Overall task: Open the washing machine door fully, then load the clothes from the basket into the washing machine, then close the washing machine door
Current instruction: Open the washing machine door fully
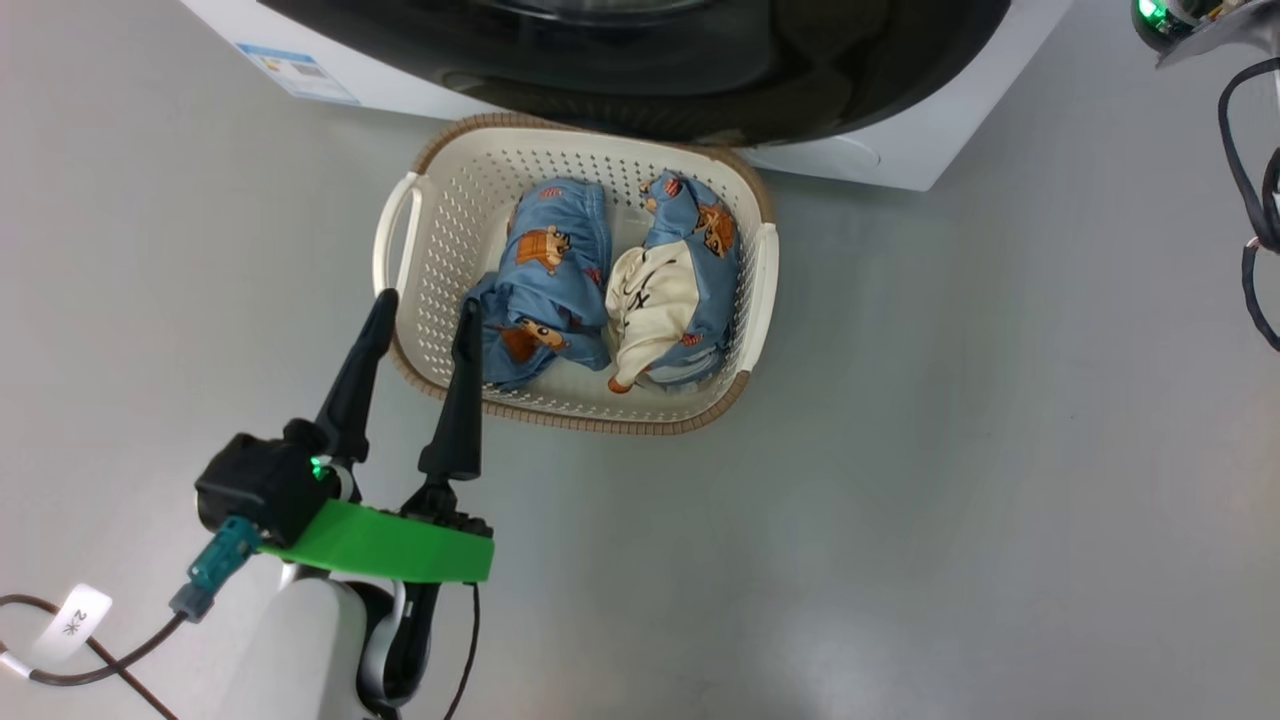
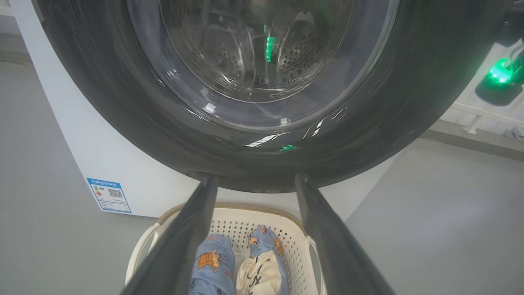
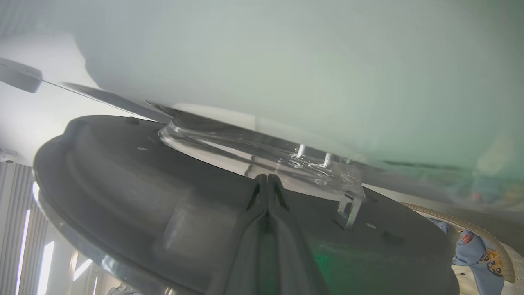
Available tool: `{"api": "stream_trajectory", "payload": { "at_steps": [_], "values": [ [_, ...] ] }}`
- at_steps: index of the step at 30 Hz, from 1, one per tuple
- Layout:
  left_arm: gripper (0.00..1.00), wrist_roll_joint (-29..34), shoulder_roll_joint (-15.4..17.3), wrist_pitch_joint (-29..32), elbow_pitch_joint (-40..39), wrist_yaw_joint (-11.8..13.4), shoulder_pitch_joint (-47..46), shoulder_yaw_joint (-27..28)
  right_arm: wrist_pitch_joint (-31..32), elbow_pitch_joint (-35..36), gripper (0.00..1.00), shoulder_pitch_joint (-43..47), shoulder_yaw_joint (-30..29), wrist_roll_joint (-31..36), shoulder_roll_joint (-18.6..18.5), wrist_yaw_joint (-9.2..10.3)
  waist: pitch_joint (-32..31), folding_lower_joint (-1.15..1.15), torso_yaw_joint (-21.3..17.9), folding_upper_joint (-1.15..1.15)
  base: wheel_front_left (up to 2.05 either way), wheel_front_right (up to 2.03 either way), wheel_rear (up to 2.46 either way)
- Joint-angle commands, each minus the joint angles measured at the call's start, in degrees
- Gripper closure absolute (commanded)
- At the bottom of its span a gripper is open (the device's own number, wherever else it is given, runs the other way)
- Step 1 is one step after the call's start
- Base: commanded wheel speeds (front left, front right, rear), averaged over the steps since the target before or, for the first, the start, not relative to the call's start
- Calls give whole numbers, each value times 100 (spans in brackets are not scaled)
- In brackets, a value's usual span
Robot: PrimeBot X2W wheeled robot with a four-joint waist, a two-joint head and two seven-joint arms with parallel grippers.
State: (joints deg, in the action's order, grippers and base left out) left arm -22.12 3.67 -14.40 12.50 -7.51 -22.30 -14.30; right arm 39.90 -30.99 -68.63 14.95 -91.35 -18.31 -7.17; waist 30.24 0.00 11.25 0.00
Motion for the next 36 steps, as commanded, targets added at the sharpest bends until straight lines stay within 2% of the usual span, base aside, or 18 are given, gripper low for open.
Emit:
{"api": "stream_trajectory", "payload": {
  "at_steps": [1, 24, 36],
  "values": [
    [0, 8, 98, -60, -110, 2, 24, 194, 83, 219, 100, 110, 69, 96, 146, -32, -71, 0, -21, 0, 0, 0, 0],
    [0, 64, 42, -60, -46, 2, 375, 375, 478, 671, 100, 1232, 466, 75, 351, -32, -803, 0, -118, 0, 0, 0, 0],
    [0, 198, 48, -60, -3, 2, 706, 429, 682, 915, 100, 1939, 723, 9, 593, -32, -1320, 0, -127, 0, 0, 0, 0]
  ]
}}
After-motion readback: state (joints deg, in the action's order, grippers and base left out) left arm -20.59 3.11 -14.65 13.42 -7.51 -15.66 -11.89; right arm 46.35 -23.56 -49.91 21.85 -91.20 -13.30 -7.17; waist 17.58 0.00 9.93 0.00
